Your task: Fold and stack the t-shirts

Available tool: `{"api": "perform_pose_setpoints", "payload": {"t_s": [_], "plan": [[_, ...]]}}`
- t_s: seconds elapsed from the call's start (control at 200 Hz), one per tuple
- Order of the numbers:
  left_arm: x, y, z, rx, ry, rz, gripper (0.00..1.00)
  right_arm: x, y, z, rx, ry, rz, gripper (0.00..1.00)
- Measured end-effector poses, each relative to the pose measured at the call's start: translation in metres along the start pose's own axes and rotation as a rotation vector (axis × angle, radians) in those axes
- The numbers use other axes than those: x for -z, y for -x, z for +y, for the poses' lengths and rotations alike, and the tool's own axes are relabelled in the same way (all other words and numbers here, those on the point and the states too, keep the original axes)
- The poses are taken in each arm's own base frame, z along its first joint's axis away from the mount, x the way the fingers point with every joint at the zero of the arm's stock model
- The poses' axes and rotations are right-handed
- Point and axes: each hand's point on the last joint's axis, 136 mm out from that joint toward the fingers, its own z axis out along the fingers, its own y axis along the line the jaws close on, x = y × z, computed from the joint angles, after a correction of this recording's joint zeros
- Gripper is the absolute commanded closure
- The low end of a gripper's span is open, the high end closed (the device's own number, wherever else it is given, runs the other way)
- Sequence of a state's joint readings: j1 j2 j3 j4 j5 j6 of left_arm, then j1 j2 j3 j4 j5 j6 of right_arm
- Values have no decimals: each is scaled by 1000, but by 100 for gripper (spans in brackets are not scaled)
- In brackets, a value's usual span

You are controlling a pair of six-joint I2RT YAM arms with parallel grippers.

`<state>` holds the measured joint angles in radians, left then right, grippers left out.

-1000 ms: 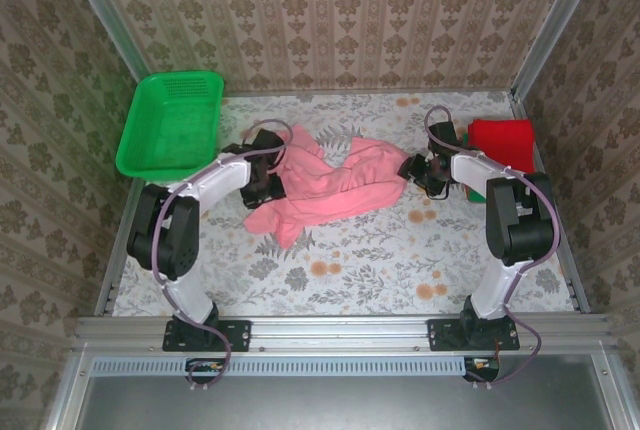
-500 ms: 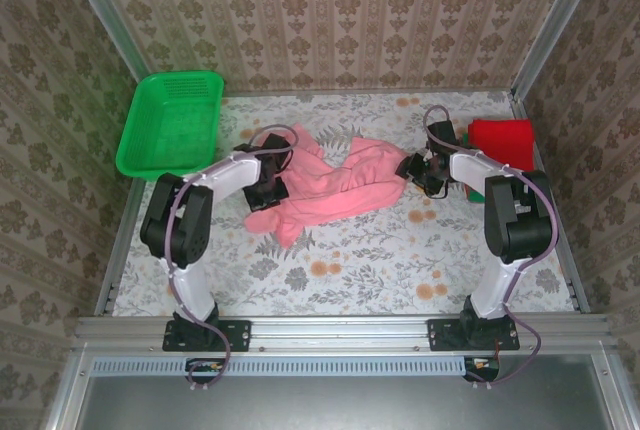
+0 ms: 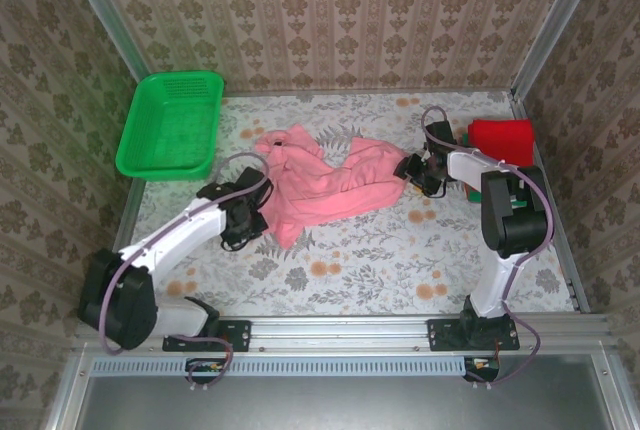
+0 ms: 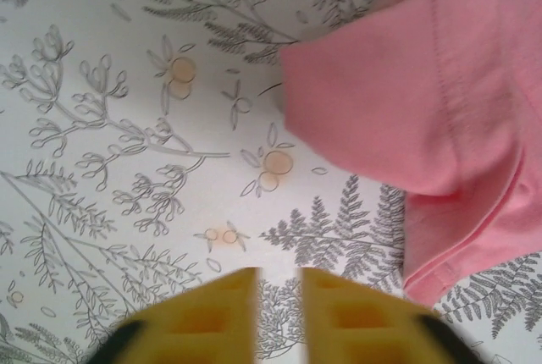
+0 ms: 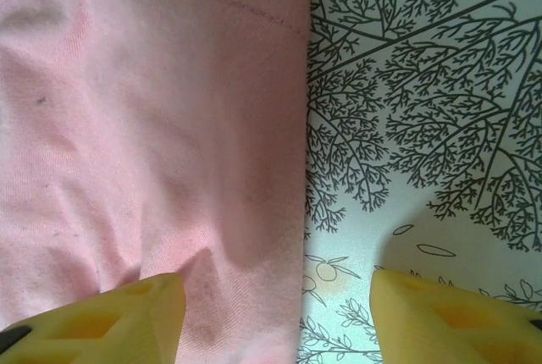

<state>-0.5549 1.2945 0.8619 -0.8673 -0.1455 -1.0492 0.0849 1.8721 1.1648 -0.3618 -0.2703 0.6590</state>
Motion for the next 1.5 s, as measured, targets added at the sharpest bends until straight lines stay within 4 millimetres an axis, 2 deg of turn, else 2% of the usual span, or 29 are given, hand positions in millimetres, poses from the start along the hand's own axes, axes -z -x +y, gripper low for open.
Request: {"api": "perform_pose_setpoints", "payload": {"t_s": [0.07,0.15,0.325,0.445,0.5,0.54,0.585,0.65,0.735,0.875,0.975,1.09,1.185,1.245,1.28,1.335,1.395,1.46,1.5], "plan": [[0,0,-2,10,-10,-1,47,-1,0,0,0,-1,1,40],[-5,3,-13,-17,-4,13,46,-2,-1,0,-3,-2,5,40],[-25,12,-67,-105,-30,44,45,-2,-2,1,0,-1,5,40],[-39,12,-87,-133,-50,68,46,-3,-1,1,1,0,4,40],[-44,12,-91,-138,-54,79,49,-2,-1,1,1,1,3,40],[-47,11,-94,-141,-57,88,56,-2,-1,1,1,1,3,40],[-50,9,-95,-143,-59,99,68,-2,-1,1,1,1,3,40],[-53,7,-96,-147,-61,110,85,-2,-1,1,1,0,4,40],[-51,6,-97,-159,-69,115,100,-2,-1,1,1,0,4,40],[-43,5,-91,-148,-82,105,100,-2,-1,1,1,0,4,40],[-25,3,-79,-120,-104,78,100,-2,-1,1,1,0,4,40],[1,-2,-55,-52,-147,34,100,-2,-1,1,1,0,4,40],[6,-18,-28,18,-158,34,100,-2,-1,2,1,1,3,40],[1,-33,-9,53,-144,49,95,-3,-2,2,2,1,4,40],[-2,-41,0,66,-134,59,83,-3,-2,2,2,1,4,40],[-6,-55,13,84,-120,80,54,-3,-2,2,3,1,5,40],[-10,-67,24,104,-109,100,35,-3,-2,3,4,2,5,40],[-10,-72,33,126,-104,105,21,-2,-1,5,7,5,2,40],[-8,-71,34,137,-112,100,17,-1,1,6,8,8,-2,40]]}}
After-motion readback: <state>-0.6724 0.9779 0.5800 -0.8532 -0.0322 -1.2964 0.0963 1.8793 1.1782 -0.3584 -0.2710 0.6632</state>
